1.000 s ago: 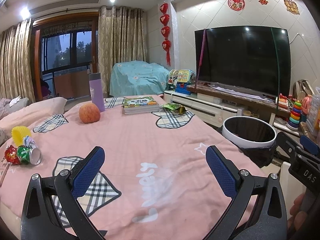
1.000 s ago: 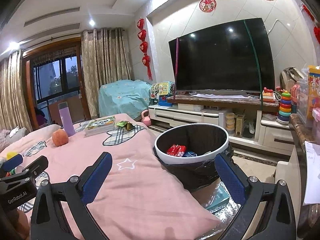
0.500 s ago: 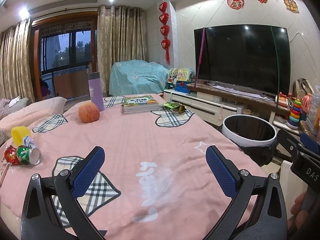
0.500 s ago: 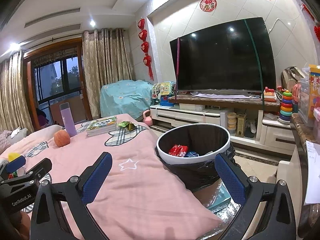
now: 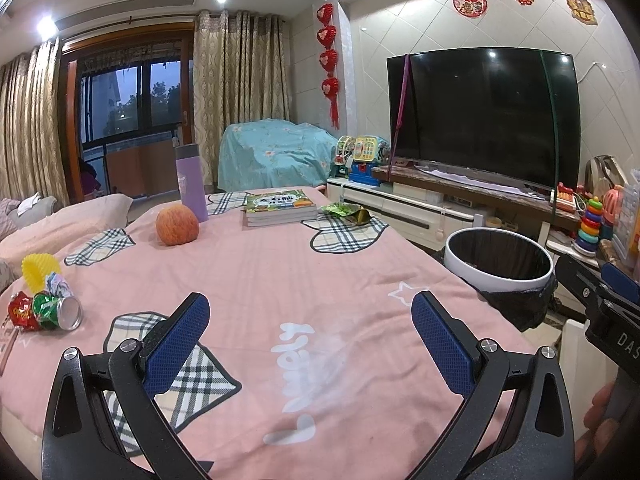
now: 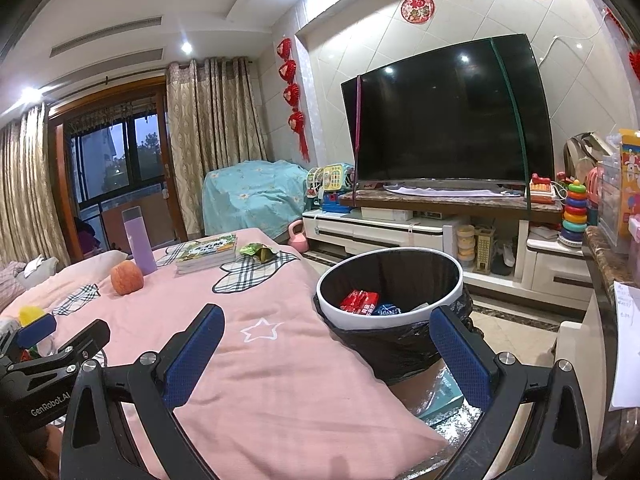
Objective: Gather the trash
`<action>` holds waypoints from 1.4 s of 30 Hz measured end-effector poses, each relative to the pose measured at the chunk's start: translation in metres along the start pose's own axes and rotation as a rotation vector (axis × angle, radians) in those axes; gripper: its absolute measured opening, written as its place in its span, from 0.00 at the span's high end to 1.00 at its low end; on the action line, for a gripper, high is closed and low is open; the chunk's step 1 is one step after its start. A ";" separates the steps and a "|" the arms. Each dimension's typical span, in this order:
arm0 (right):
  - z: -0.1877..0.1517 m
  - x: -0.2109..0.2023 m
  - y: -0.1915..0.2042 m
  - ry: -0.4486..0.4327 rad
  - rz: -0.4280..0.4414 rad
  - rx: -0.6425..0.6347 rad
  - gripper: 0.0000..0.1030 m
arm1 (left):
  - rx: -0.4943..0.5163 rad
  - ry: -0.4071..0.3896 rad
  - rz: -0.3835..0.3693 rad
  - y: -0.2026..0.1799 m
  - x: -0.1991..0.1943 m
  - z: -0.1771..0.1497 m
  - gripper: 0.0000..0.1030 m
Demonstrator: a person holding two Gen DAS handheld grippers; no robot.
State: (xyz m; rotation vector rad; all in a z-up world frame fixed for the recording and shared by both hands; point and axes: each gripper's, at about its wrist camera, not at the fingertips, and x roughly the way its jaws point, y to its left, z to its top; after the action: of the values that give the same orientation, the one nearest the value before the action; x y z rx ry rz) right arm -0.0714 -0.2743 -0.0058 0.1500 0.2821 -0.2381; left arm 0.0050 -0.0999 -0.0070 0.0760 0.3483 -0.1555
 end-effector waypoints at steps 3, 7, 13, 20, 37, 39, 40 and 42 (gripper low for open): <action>0.000 0.000 0.000 0.002 0.001 0.000 0.00 | 0.001 0.002 -0.002 0.000 0.001 0.000 0.00; 0.000 0.000 0.000 0.004 0.003 0.003 0.00 | 0.001 0.002 -0.004 0.000 0.001 -0.001 0.00; 0.000 0.000 0.001 0.002 0.005 0.008 0.00 | 0.005 0.008 -0.007 -0.001 0.004 -0.001 0.00; 0.000 -0.001 0.001 0.003 0.009 0.009 0.00 | 0.006 0.007 -0.009 -0.001 0.005 -0.002 0.00; 0.001 -0.001 0.001 0.008 0.015 0.011 0.00 | 0.007 0.008 -0.014 -0.002 0.006 -0.002 0.00; 0.000 -0.001 0.002 0.009 0.015 0.011 0.00 | 0.009 0.009 -0.015 -0.002 0.007 -0.003 0.00; 0.000 0.000 0.002 0.011 0.016 0.010 0.00 | 0.009 0.009 -0.016 -0.002 0.008 -0.003 0.00; 0.000 0.000 0.001 0.013 0.017 0.010 0.00 | 0.008 0.009 -0.016 -0.002 0.008 -0.003 0.00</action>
State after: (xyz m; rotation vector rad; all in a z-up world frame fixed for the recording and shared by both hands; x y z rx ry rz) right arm -0.0709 -0.2730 -0.0059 0.1638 0.2921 -0.2217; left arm 0.0108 -0.1025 -0.0120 0.0819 0.3569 -0.1730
